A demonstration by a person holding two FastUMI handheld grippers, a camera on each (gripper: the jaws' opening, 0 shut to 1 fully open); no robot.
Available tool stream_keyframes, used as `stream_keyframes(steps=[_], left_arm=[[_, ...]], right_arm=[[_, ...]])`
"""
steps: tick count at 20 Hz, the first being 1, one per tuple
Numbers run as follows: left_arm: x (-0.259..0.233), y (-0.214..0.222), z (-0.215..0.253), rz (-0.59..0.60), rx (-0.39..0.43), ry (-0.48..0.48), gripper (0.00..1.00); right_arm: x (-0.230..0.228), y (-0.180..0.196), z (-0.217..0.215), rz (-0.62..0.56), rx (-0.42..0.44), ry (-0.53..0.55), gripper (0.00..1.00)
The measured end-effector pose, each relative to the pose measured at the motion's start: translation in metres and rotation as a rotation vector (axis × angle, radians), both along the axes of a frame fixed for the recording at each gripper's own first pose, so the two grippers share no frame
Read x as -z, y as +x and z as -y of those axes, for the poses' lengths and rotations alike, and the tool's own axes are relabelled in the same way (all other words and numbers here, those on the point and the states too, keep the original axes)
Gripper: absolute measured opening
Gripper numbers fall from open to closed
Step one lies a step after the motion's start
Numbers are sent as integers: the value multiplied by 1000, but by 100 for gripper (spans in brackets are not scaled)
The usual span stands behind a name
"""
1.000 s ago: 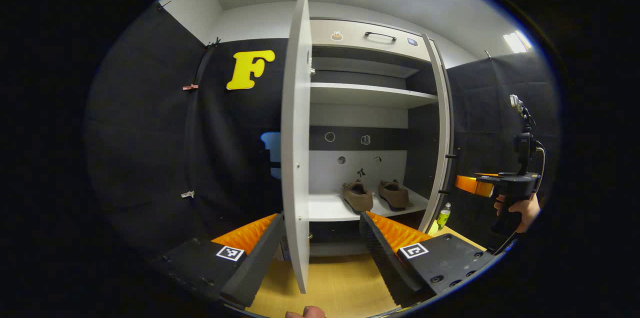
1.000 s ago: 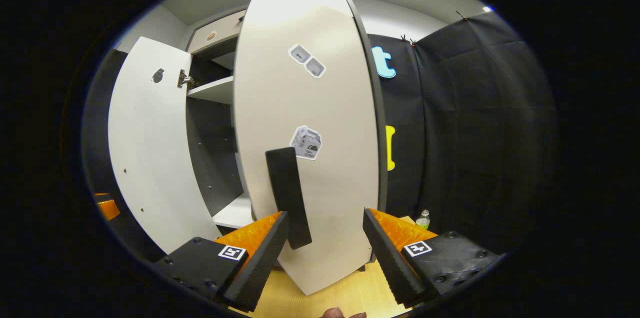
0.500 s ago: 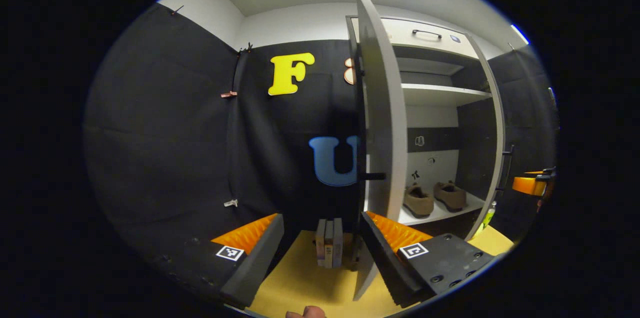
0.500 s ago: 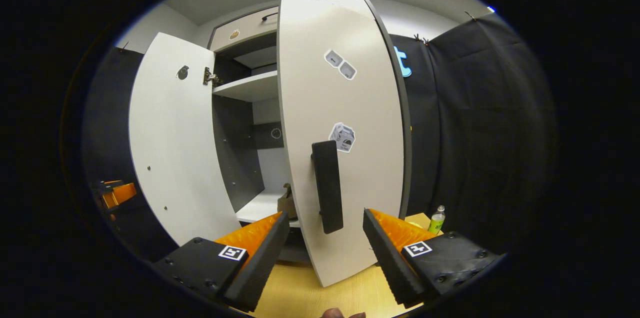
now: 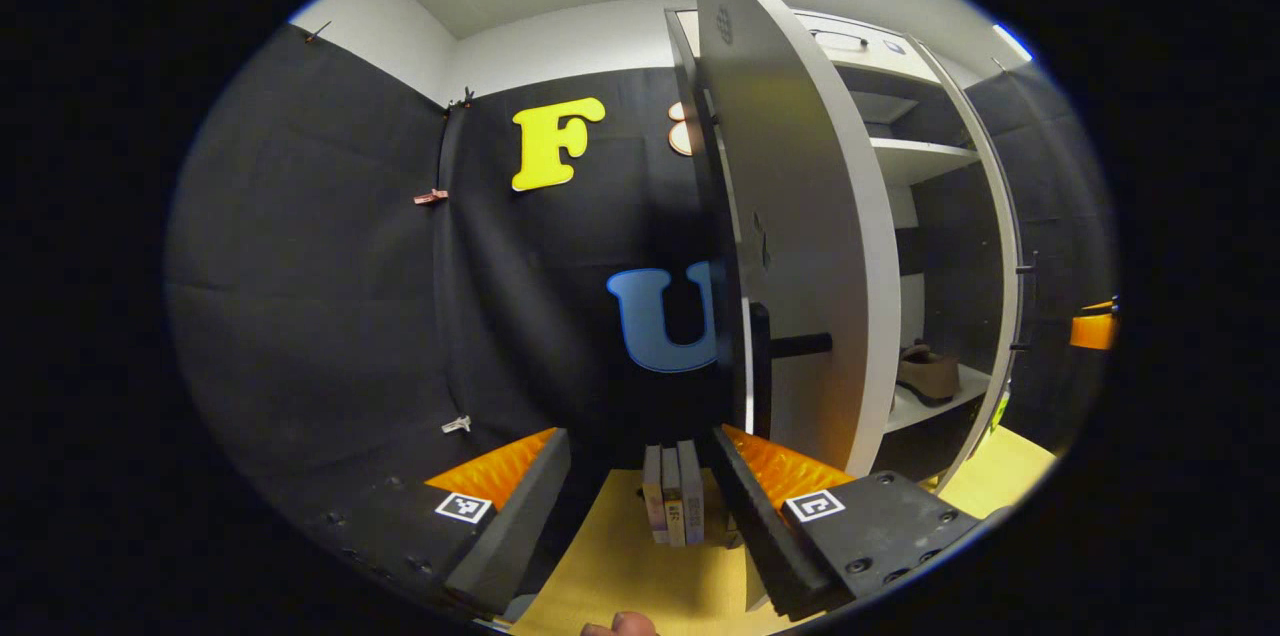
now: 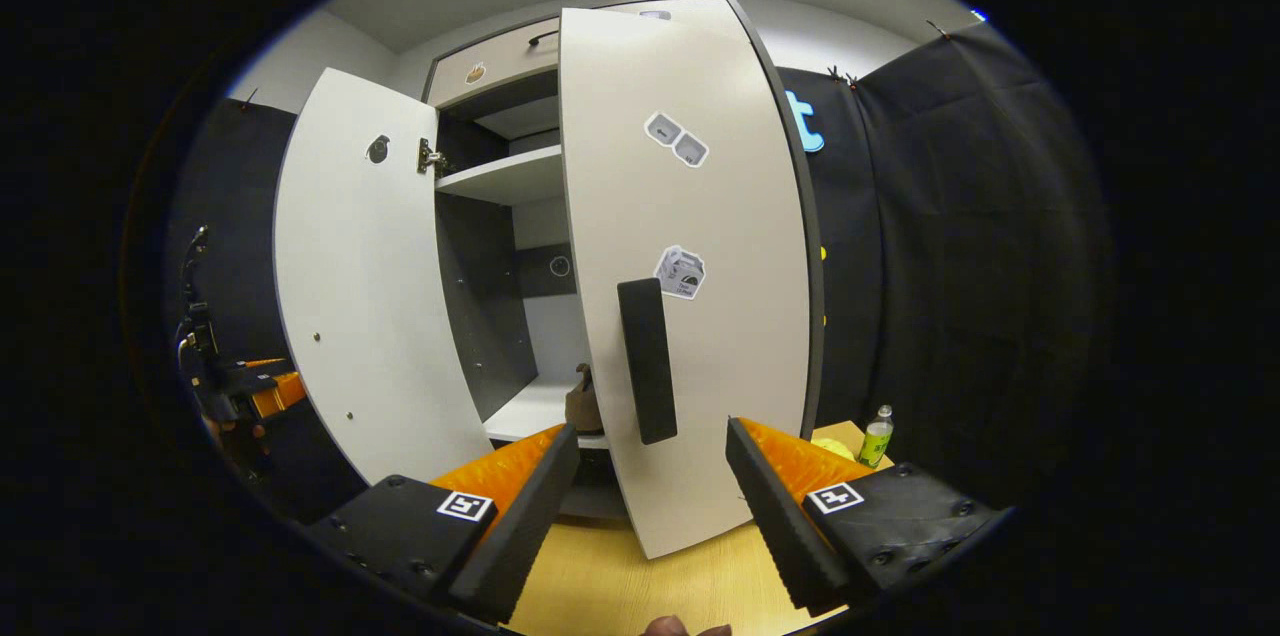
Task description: Grab one shoe with the right hand and put it into the shoe cabinet, grab the other shoe with the left hand and put it into the shoe cabinet; then close the right door with the right hand and the left door with the left hand.
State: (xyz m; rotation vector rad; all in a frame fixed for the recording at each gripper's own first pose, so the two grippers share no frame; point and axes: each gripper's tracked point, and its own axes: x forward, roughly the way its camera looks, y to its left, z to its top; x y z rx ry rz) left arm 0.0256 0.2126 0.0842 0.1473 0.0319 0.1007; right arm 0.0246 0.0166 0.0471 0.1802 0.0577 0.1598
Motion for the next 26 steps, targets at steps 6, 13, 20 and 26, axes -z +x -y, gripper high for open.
stream_keyframes(steps=[6,13,20,26], left_arm=[[7,-4,36,-23,28,-96,91],[9,0,97,-17,41,-155,92],[7,27,169,-10,92,-142,93],[-1,43,201,8,111,-107,96]], right_arm=[[0,10,-7,3,-25,-23,98],[5,25,9,-25,-39,-9,98],[5,39,16,-15,-64,-5,98],[1,44,29,-1,-31,6,98]])
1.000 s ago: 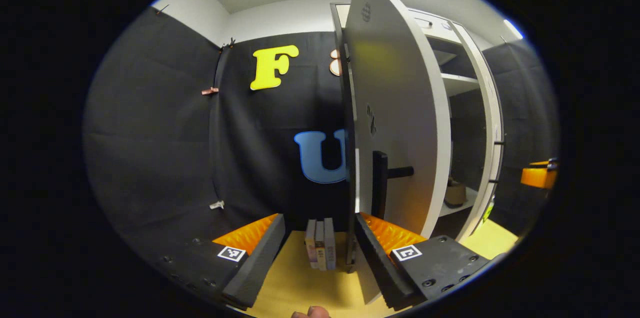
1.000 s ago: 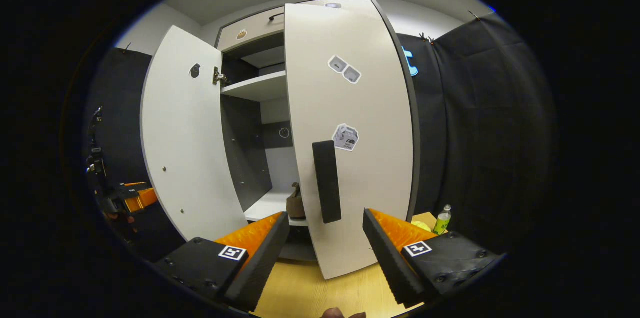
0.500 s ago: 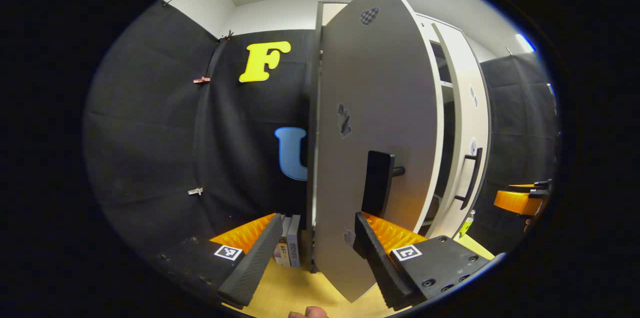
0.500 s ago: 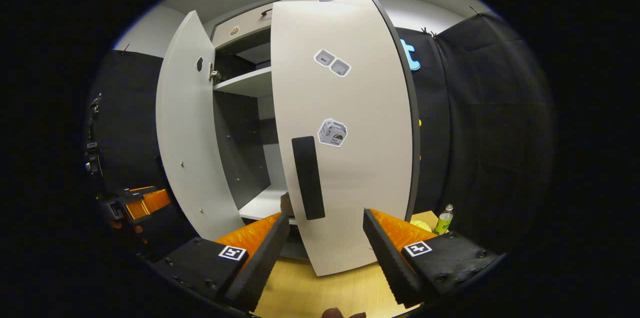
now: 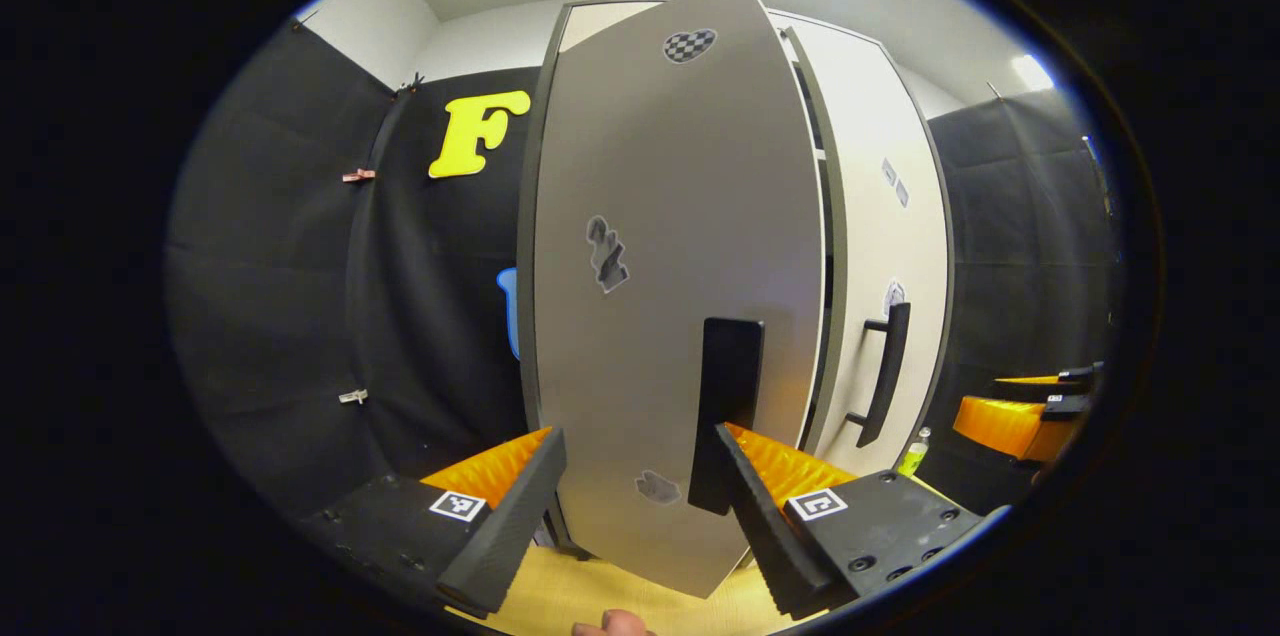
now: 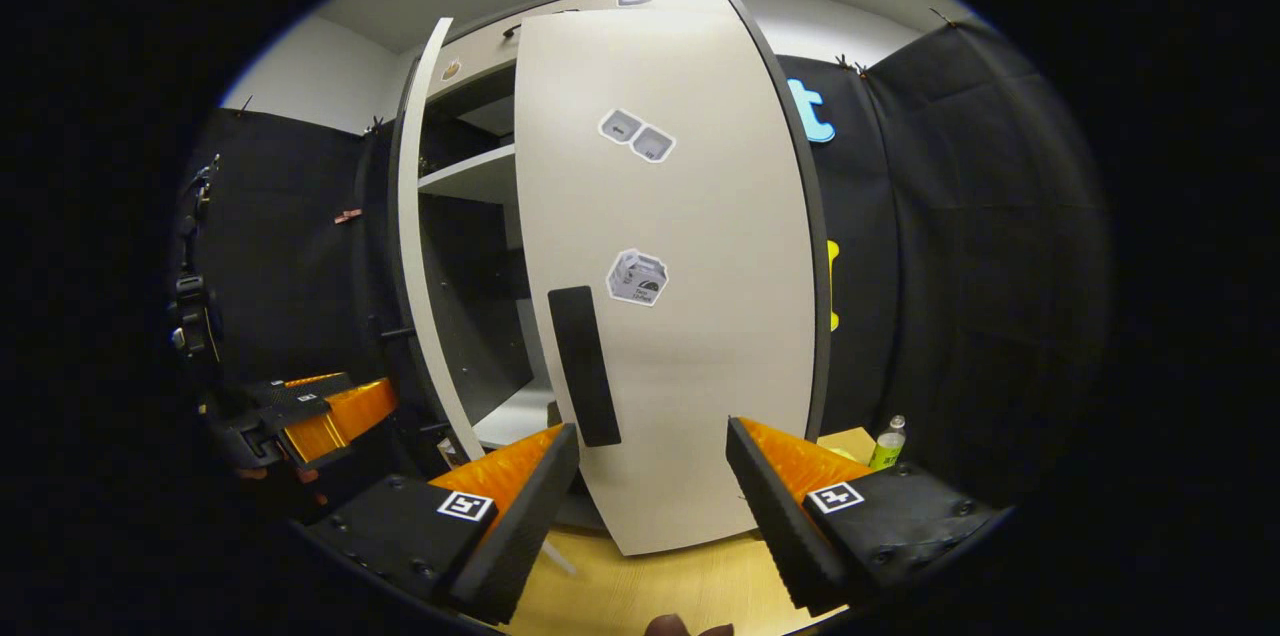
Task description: Grab one shoe with the right hand and put it into the shoe cabinet, grab the other shoe with the left hand and put it into the shoe cabinet; then close the right door with the right hand and the left door with the left hand.
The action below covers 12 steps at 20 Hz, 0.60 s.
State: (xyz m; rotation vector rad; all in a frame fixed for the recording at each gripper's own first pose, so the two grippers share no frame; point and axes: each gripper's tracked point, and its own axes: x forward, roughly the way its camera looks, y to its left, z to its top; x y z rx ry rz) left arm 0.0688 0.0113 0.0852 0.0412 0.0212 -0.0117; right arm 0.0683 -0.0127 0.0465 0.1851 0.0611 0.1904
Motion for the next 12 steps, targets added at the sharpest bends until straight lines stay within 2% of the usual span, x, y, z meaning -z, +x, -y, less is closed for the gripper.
stream_keyframes(steps=[2,6,9,10,11,12], left_arm=[[0,2,1,0,3,8,92],[-5,-2,3,7,5,27,94],[-6,-6,9,17,2,44,92],[-6,-7,11,18,4,44,96],[-6,-9,13,17,9,42,92],[-6,-11,15,16,11,40,94]], right_arm=[[-1,3,4,7,5,-4,98],[-5,2,8,19,2,0,98],[-5,2,10,23,4,3,98],[-5,0,10,22,5,8,98],[-6,0,11,24,6,12,98],[-7,-1,13,29,10,13,98]])
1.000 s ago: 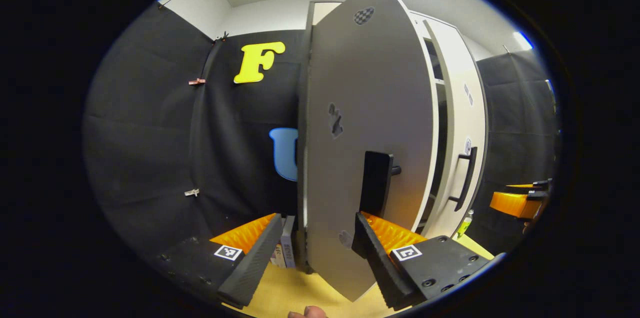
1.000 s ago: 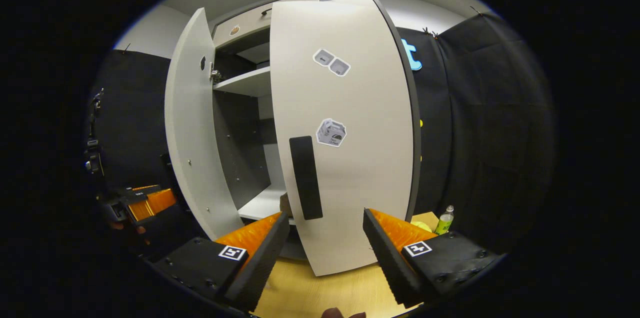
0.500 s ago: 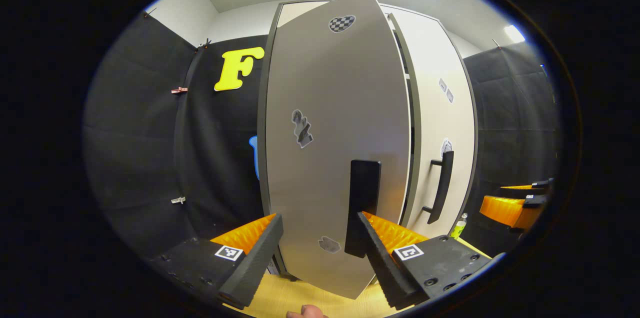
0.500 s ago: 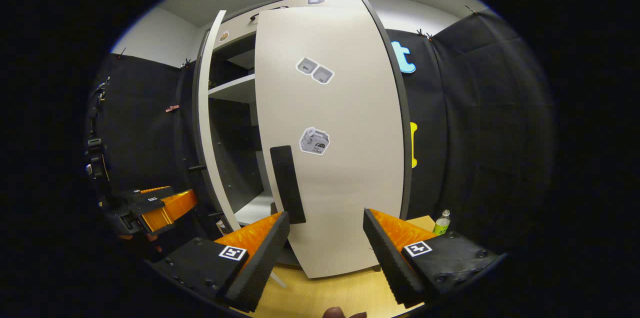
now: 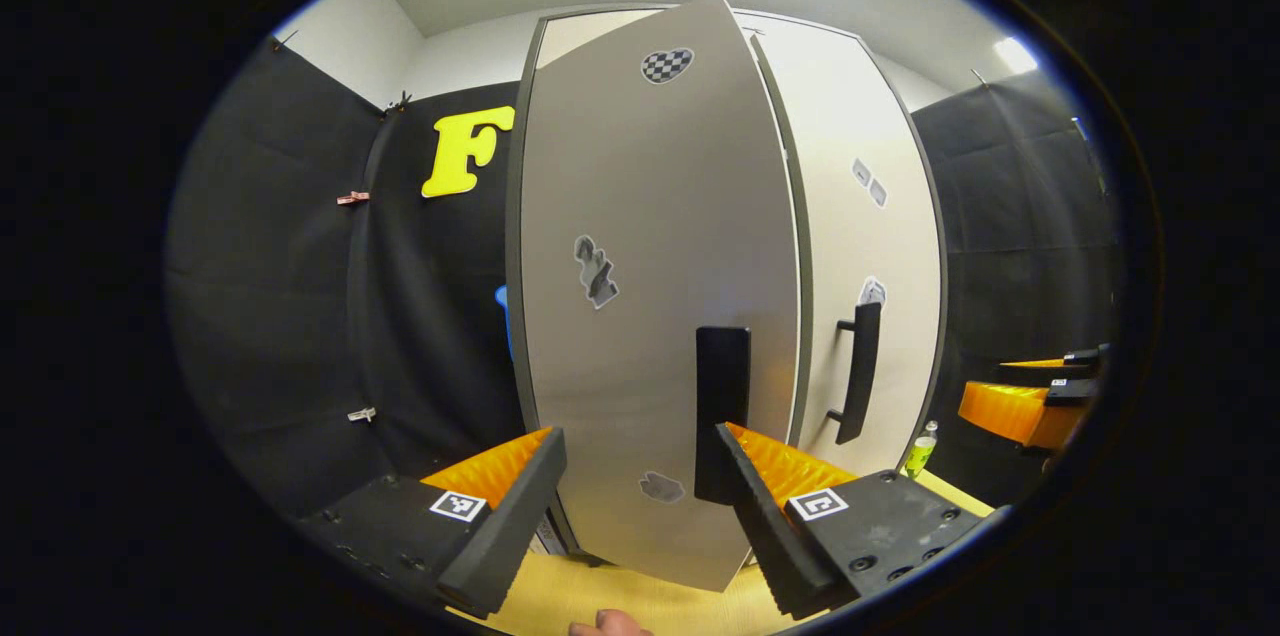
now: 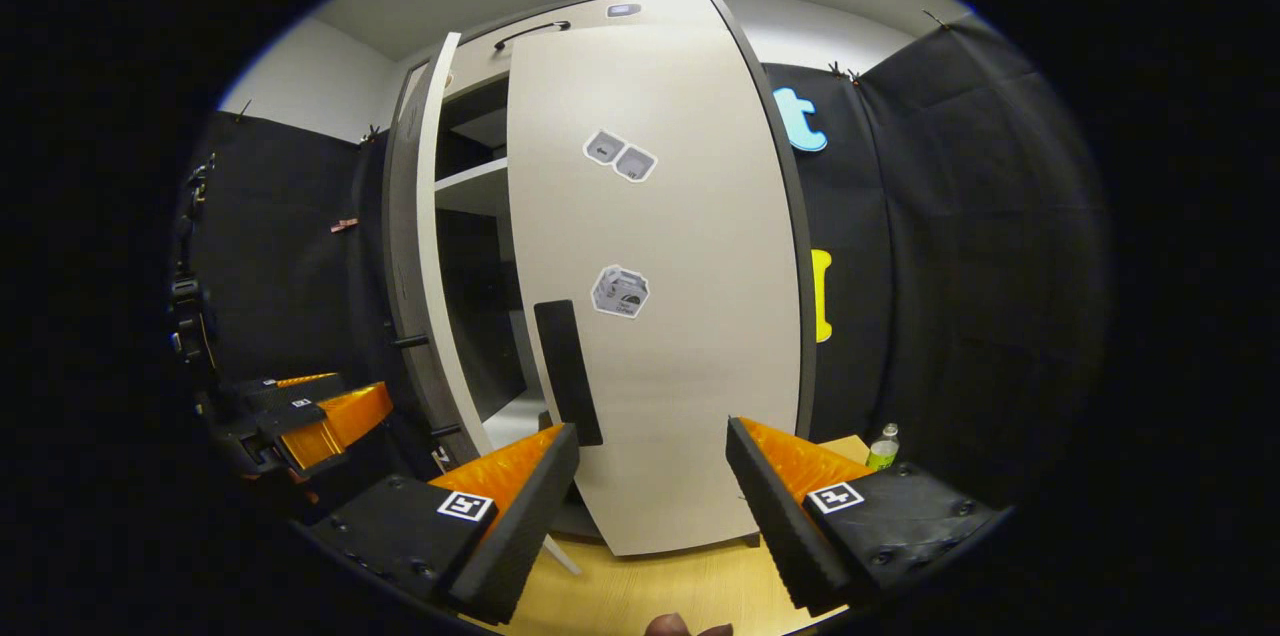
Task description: Grab one shoe with the right hand and put it into the shoe cabinet, grab the other shoe with the left hand and put it into the shoe cabinet; then close the right door with the right hand and the left door with the left hand.
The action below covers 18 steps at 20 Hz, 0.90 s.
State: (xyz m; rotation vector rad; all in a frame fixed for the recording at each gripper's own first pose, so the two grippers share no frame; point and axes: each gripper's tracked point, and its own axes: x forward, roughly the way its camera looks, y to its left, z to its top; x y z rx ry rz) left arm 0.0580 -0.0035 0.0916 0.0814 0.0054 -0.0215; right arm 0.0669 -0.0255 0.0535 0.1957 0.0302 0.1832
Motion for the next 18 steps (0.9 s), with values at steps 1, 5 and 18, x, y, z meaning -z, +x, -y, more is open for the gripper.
stream_keyframes(steps=[1,5,18], left_arm=[[1,-1,0,-4,1,-3,94],[6,-5,6,-19,6,-7,94],[1,-18,27,-11,32,15,94]], right_arm=[[0,1,2,3,5,0,98],[2,-2,9,0,13,3,98],[0,-4,19,7,18,5,98]])
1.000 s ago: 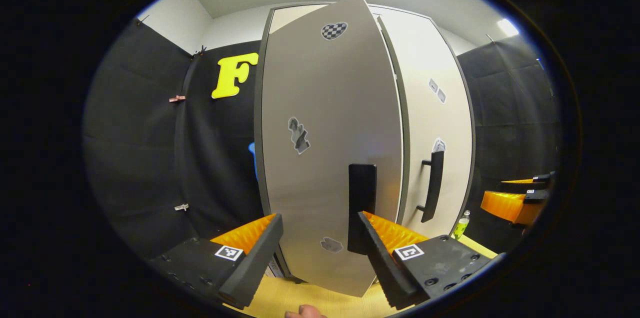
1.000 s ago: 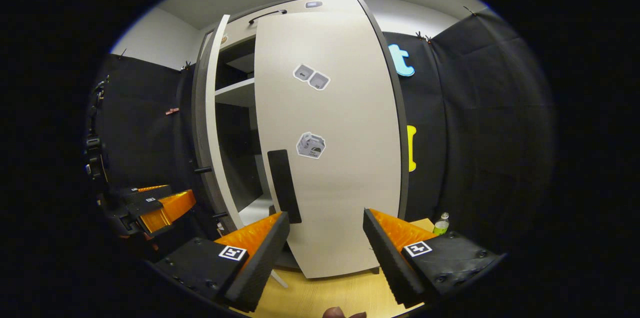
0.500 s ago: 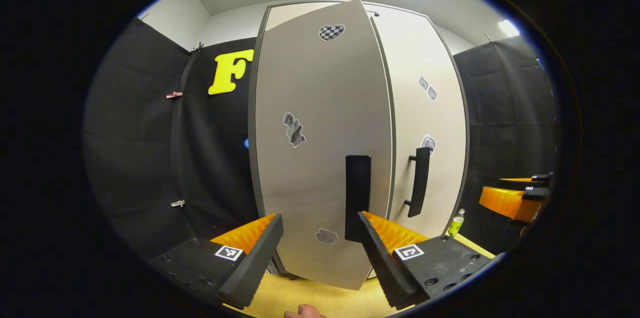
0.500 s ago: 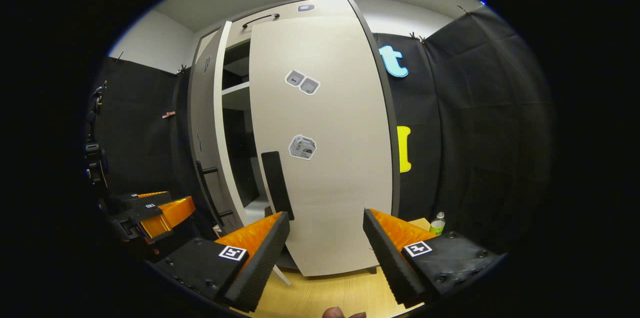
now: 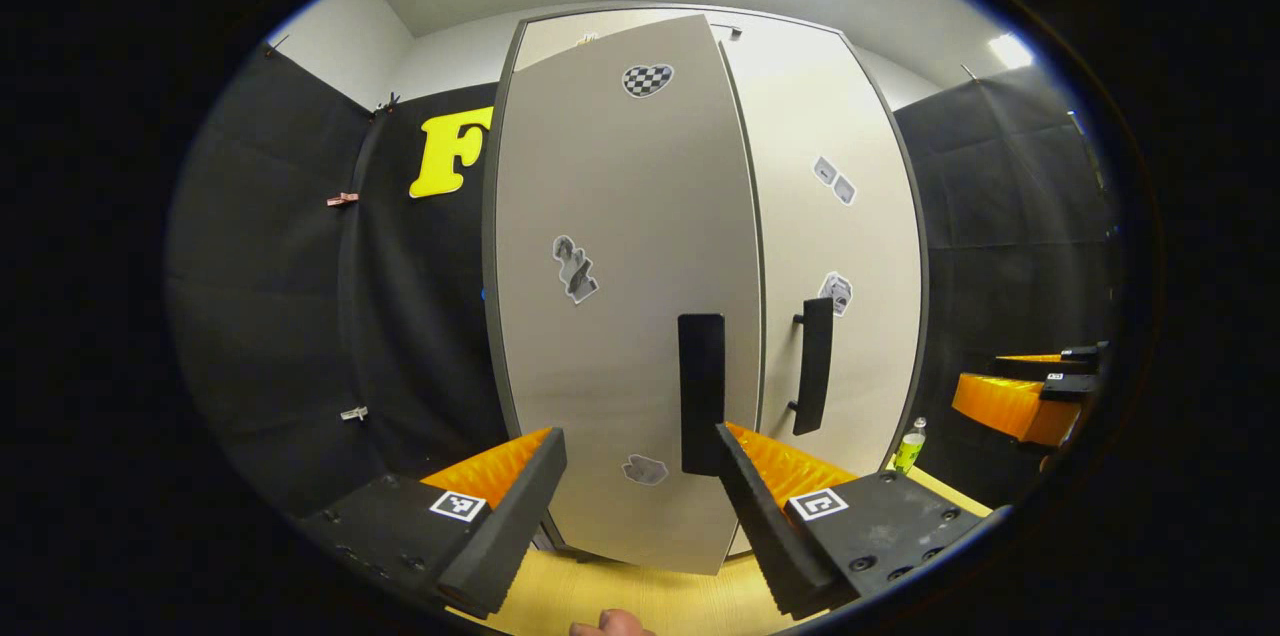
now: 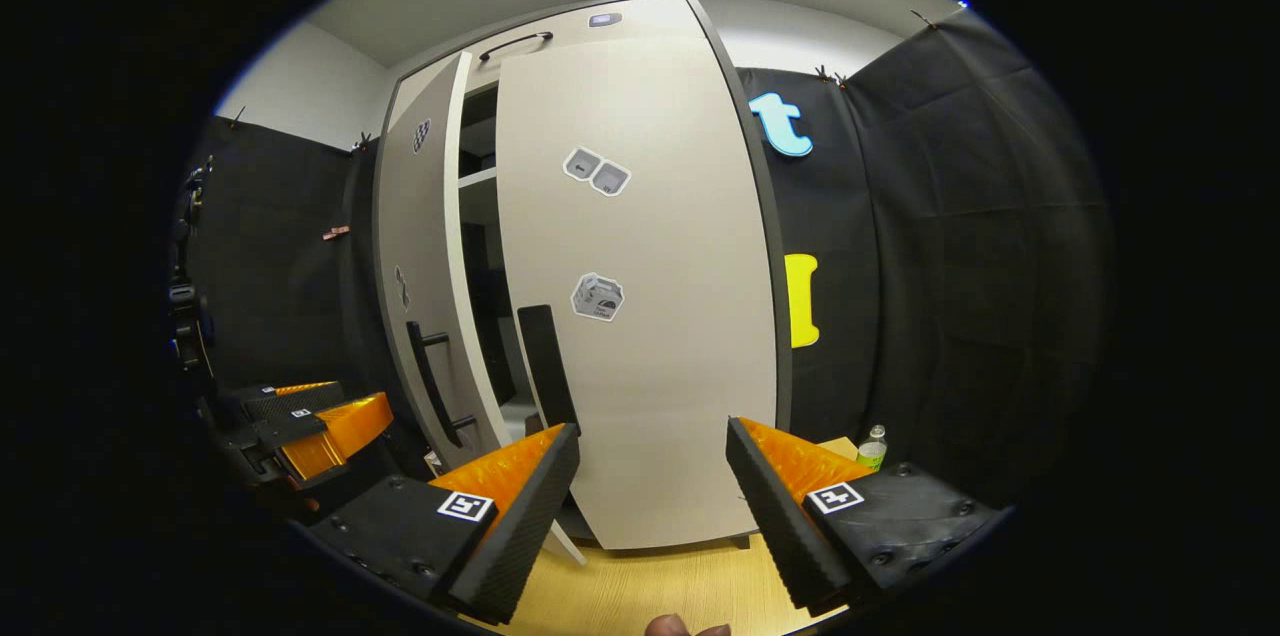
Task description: Grab one shoe with the right hand and put it into the shoe cabinet, grab the other shoe with the left hand and put it into the shoe cabinet; then close the right door with the right hand and the left door with the left hand.
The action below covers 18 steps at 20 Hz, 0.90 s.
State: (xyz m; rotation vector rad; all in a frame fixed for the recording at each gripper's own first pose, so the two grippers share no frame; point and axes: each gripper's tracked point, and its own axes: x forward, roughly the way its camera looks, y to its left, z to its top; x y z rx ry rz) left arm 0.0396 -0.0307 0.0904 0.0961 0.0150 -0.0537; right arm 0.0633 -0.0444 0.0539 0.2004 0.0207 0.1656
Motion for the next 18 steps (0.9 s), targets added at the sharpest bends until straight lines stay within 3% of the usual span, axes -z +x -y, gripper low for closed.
stream_keyframes(steps=[18], left_arm=[[-7,-14,3,8,-9,-15,94]], right_arm=[[-3,-1,2,19,15,-33,98]])
